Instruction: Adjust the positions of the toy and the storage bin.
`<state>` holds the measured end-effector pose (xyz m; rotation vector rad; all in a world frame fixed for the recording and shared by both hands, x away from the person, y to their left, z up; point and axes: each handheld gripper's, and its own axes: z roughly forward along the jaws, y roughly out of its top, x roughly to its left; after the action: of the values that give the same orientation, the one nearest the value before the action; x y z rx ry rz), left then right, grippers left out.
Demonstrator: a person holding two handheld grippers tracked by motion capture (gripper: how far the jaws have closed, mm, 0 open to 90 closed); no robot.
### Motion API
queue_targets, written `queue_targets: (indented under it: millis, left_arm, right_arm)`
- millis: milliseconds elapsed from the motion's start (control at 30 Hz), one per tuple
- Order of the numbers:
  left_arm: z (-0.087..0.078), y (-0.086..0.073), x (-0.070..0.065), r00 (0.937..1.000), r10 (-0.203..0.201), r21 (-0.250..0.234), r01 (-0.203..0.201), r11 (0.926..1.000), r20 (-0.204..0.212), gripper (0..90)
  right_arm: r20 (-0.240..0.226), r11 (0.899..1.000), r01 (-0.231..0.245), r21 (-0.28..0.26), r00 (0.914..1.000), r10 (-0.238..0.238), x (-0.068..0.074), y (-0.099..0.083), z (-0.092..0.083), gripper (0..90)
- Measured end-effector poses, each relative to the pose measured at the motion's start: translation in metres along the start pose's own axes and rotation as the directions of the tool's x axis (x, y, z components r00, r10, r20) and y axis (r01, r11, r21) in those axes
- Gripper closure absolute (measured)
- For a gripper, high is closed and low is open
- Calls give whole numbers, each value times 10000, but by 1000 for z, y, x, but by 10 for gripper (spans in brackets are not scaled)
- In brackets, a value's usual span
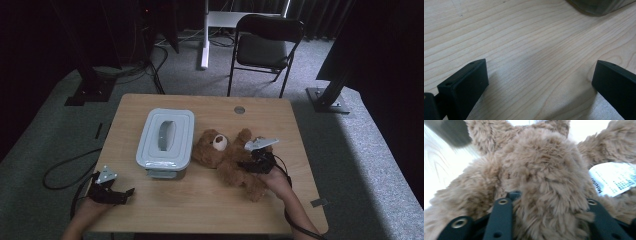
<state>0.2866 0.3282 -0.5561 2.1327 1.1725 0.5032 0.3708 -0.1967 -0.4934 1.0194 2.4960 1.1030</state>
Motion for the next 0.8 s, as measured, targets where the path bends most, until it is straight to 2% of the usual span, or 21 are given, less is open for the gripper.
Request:
queue_targets:
  millis: [100,167,200,300,367,433,467,500,533,600,667,700,733,767,800]
  left_arm:
    - [0,0,0,10000,14,0,-14,10000,5,13]
    - [0,0,0,10000,21,-2,-21,10000,17,13]
    - [0,0,0,10000,32,-4,-32,10000,25,13]
    - [0,0,0,10000,39,-11,-39,10000,34,13]
    - [0,0,0,10000,40,-11,-40,10000,32,13]
    - [0,0,0,10000,42,-6,-42,10000,35,13]
    - [0,0,0,10000,41,-12,-41,10000,34,13]
    - [0,0,0,10000,42,-9,-42,10000,36,13]
    - [0,0,0,10000,46,-14,-46,10000,38,13]
    - [0,0,0,10000,49,-13,-49,10000,41,13]
    - [0,0,0,10000,56,-11,-56,10000,39,13]
    - [0,0,0,10000,53,-10,-53,10000,41,13]
    - [0,0,0,10000,51,-12,-51,10000,41,13]
    - [0,0,0,10000,48,-13,-48,10000,42,13]
    - [0,0,0,10000,54,-9,-54,10000,41,13]
  right_arm:
    - [-11,9994,-284,-176,9996,283,-1,2,-5,650]
    - [-11,9968,-718,-359,9974,718,-6,3,-7,655]
    - [88,9934,-1019,-523,9947,1025,-10,4,-8,659]
    - [564,9841,-1507,-935,9861,1563,-19,7,-15,661]
    - [1039,9694,-2032,-1379,9704,2182,-29,10,-22,660]
    - [1444,9510,-2571,-1719,9483,2825,-40,14,-28,660]
    - [1695,9366,-2916,-1943,9305,3248,-47,18,-32,660]
    - [1858,9286,-3091,-2051,9192,3471,-51,20,-34,660]
    - [2153,9133,-3399,-2244,8967,3867,-58,23,-36,660]
    - [2774,8946,-3691,-2521,8581,4322,-68,28,-37,659]
    - [3375,8759,-3932,-2796,8138,4730,-78,33,-36,658]
    - [3568,8685,-4029,-2887,7965,4881,-82,35,-36,658]
    - [3822,8536,-4201,-3080,7670,5154,-88,38,-34,658]
    - [3936,8439,-4309,-3196,7498,5319,-91,39,-33,658]
    - [4103,8321,-4433,-3335,7264,5514,-97,41,-31,657]
